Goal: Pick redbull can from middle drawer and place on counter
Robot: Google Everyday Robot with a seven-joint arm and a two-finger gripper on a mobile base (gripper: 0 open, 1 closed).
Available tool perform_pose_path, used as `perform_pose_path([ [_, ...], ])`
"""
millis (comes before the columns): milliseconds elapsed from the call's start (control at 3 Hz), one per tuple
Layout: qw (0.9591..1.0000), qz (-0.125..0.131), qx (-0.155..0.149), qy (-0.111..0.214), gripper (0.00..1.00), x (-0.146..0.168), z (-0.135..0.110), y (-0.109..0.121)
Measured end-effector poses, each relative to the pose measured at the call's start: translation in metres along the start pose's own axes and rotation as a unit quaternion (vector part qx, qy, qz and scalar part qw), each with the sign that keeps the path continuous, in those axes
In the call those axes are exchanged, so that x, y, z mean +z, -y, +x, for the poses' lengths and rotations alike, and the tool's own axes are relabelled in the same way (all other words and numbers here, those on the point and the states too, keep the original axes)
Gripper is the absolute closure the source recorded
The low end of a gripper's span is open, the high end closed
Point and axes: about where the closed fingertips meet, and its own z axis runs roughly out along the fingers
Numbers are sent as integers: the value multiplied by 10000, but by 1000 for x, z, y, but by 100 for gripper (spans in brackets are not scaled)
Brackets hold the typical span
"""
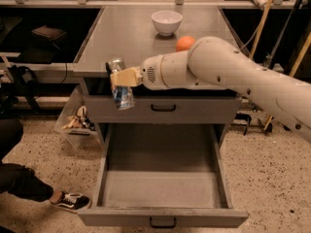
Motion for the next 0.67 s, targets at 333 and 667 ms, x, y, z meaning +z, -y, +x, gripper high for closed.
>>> perform_pose_path([
  [333, 9999, -16, -154, -5, 100, 5, -16, 2],
  [667, 9985, 202, -486, 166, 100, 11, -75, 16],
])
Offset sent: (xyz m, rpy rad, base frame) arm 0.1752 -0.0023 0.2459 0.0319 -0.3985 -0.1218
